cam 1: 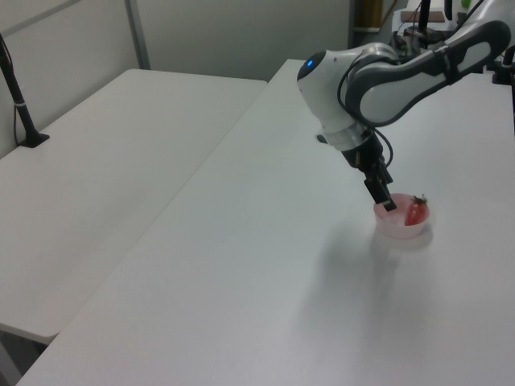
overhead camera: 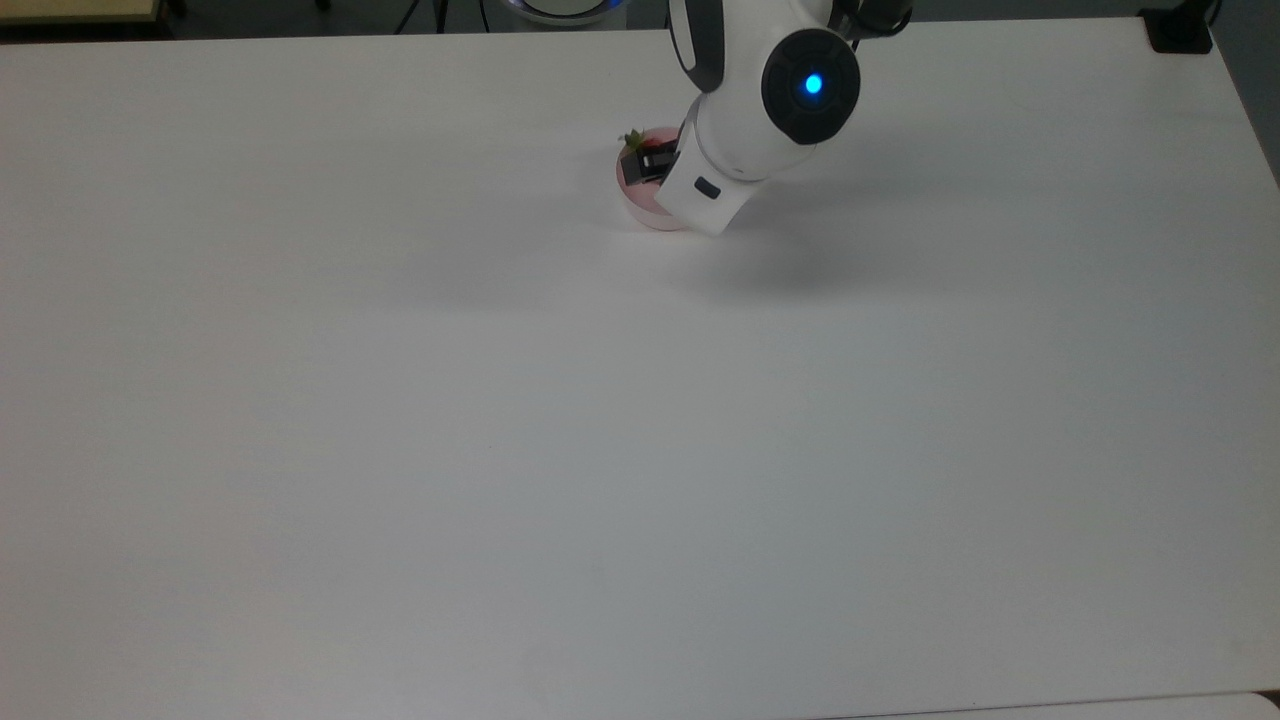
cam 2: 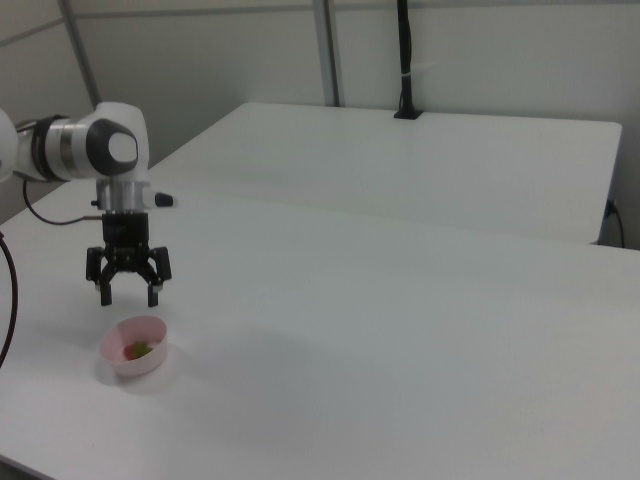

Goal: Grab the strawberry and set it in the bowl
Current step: 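Open the gripper to release the strawberry and raise away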

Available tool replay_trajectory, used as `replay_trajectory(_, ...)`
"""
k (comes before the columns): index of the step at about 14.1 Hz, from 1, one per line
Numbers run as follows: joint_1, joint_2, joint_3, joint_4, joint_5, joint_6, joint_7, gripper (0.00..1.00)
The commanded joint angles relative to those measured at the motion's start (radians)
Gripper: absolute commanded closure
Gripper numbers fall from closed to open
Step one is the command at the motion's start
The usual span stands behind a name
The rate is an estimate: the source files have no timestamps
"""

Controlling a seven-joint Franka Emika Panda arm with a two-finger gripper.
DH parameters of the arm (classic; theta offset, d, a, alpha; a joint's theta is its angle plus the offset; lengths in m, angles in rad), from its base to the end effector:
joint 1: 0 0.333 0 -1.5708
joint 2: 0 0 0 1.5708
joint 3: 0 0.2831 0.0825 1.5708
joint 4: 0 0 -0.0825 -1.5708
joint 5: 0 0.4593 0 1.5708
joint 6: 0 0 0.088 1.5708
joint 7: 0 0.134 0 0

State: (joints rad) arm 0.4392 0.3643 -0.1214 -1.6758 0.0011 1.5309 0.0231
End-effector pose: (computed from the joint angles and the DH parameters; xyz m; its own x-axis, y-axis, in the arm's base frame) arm 0.6038 0.2015 0.2757 0.8422 0.2380 -0.4838 0.2998 -0.9525 0.0533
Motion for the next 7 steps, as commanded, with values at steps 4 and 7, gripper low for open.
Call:
replay_trajectory(4, -0.036, -0.163, -0.070, 0.102, 0.004, -0.046, 0.044, 0.00)
replay_trajectory(7, -0.074, -0.218, -0.142, 0.126, 0.004, 0.032, 0.051, 0.00)
